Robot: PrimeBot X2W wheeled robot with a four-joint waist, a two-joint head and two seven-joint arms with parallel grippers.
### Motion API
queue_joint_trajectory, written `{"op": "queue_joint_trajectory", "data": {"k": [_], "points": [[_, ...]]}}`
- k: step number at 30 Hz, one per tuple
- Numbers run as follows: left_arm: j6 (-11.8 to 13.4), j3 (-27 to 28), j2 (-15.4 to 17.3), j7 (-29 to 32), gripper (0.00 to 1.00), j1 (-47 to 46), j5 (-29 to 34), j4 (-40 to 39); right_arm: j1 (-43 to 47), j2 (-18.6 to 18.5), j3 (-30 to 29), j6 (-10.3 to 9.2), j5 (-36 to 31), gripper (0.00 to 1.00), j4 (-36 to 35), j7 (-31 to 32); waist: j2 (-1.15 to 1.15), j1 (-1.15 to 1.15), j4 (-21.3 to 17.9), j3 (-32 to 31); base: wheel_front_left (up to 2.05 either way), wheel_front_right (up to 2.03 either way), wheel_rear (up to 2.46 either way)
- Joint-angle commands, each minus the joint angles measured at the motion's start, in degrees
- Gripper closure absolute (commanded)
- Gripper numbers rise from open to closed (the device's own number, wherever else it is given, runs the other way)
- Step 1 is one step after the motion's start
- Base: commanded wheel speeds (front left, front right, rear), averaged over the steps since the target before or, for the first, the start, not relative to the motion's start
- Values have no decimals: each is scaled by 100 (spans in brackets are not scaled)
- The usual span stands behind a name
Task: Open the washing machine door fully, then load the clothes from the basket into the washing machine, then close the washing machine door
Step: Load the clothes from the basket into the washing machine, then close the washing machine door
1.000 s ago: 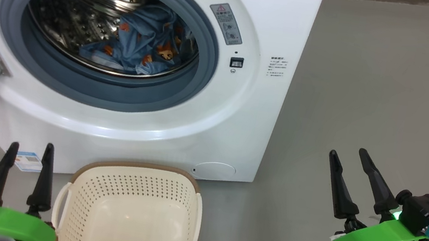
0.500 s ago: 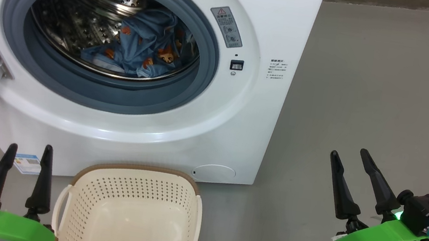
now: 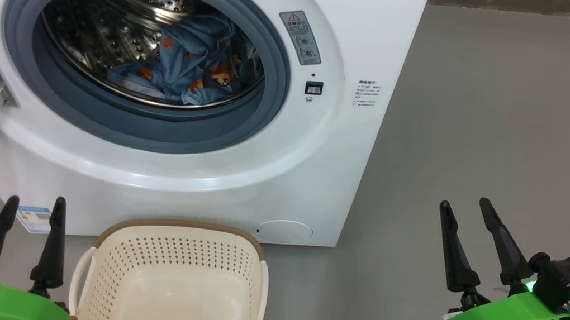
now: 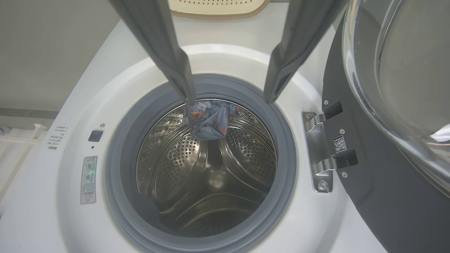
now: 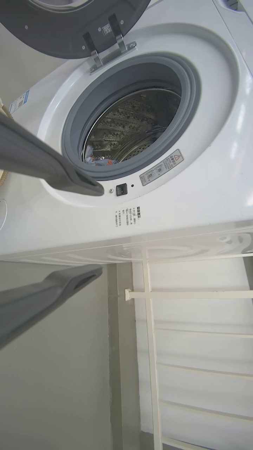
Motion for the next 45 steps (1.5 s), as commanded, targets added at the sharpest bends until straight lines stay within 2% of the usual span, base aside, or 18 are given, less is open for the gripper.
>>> {"op": "queue_joint_trajectory", "data": {"k": [1, 18, 35, 45], "points": [[-8, 245, 102, -37, 0, -111, 54, -136, -14, -41, 145, 9, 61, 0, -119, -28, 0, 0, 1, -1, 0, 0, 0], [-97, 360, 18, -37, 0, -74, 30, -163, 8, -38, 155, 9, 65, 0, -129, -28, 0, 0, -25, 10, -12, 12, 0], [-188, 450, -67, -37, 0, -99, 112, -175, 20, 3, 79, 9, 42, 0, -136, -28, 0, 0, -3, 5, -164, 161, 3], [-217, 478, -98, -37, 0, -104, 144, -120, 27, -6, 82, 9, 48, 0, -119, -28, 0, 0, 13, -26, -60, 60, 0]]}}
